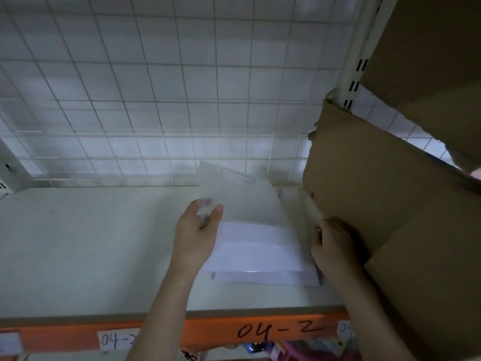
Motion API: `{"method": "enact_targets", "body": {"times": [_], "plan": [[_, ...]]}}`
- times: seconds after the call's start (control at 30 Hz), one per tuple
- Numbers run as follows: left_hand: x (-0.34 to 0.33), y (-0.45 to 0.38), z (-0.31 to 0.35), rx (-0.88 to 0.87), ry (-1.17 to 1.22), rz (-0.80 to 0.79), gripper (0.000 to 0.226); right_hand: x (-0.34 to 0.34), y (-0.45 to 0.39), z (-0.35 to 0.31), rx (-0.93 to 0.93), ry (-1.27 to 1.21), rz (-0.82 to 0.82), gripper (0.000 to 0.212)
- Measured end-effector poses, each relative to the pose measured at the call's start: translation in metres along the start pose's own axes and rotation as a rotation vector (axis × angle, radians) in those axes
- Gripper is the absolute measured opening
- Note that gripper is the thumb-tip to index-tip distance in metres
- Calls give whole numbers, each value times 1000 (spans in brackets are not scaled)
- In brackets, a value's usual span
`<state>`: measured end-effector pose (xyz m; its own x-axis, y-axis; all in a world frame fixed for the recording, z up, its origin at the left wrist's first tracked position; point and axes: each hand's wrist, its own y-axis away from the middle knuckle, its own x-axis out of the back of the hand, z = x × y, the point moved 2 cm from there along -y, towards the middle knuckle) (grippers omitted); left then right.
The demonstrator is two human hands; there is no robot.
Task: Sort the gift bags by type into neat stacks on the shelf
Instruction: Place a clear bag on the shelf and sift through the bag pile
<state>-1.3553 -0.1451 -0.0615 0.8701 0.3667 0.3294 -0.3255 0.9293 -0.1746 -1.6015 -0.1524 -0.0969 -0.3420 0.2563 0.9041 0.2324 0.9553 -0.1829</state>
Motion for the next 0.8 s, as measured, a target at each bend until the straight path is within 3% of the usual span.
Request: {"method": "enact_targets", "body": {"times": [0.13, 0.27, 0.4, 0.57, 0.8], "plan": [[-20, 7, -24, 36, -392, -59, 47, 0, 1, -1, -8, -43, 23, 20], [-24, 13, -26, 7, -683, -113, 56, -2, -1, -2, -2, -17, 38, 19], [-27, 9, -22, -40, -656, -156, 53, -4, -3, -3, -35, -43, 29, 23], [-14, 11, -26, -119, -668, -159, 65, 1, -4, -13, -57, -37, -45, 18], [5, 11, -35, -63, -728, -108, 70, -5, -7, -36, 52, -152, -116, 25]]}}
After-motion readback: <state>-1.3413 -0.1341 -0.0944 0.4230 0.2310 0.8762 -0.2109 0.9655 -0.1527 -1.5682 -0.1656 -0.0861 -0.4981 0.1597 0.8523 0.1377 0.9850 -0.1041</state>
